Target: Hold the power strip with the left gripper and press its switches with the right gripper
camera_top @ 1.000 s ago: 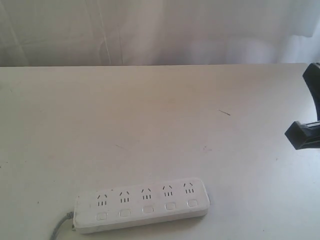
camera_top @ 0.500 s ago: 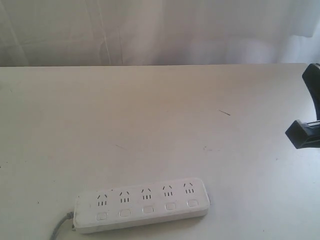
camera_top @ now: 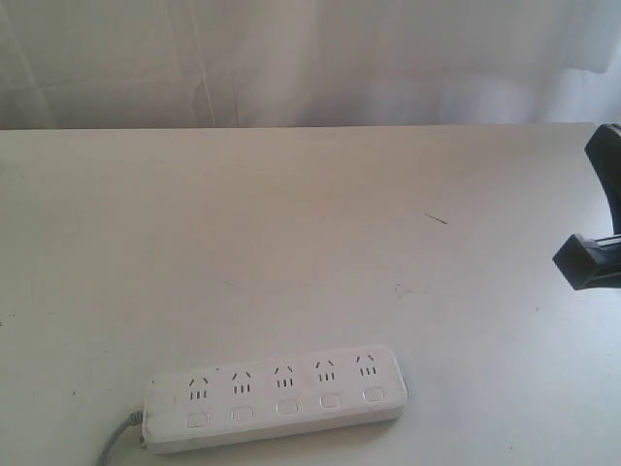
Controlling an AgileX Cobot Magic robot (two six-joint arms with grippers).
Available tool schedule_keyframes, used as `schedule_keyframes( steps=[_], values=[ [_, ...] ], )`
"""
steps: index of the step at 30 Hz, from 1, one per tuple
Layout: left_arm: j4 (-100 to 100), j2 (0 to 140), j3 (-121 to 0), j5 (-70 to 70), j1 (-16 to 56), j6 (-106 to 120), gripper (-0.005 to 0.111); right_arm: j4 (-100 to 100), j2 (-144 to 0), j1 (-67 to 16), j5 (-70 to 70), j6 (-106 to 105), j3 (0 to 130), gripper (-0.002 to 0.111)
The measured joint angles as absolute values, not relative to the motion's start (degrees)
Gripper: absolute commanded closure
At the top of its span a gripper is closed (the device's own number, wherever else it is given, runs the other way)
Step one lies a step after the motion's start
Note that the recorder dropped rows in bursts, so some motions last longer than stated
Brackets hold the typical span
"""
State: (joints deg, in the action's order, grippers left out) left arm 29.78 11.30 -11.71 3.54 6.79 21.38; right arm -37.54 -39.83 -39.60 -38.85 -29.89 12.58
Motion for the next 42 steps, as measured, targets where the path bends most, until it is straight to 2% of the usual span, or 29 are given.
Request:
schedule_keyframes(
  steps=[9,18,25,42],
  values=[
    [30.69,3.09,-0.30,2.96,-1.72,21.10,0.107,-37.54,-39.83,-39.60,-38.62,-29.89,12.58,0.108],
    [28.58,2.88,-0.19,5.39,-1.85,23.81,0.107,-37.54,-39.83,-39.60,-38.05,-29.89,12.58,0.108],
    [4.12,2.88,-0.19,6.97,-1.85,-6.86,0.107,-37.54,-39.83,-39.60,-38.05,-29.89,12.58,0.108],
    [2.74,2.88,-0.19,11.34,-1.85,-16.22,0.107,-37.54,-39.83,-39.60,-38.05,-29.78,12.58,0.108]
  ],
)
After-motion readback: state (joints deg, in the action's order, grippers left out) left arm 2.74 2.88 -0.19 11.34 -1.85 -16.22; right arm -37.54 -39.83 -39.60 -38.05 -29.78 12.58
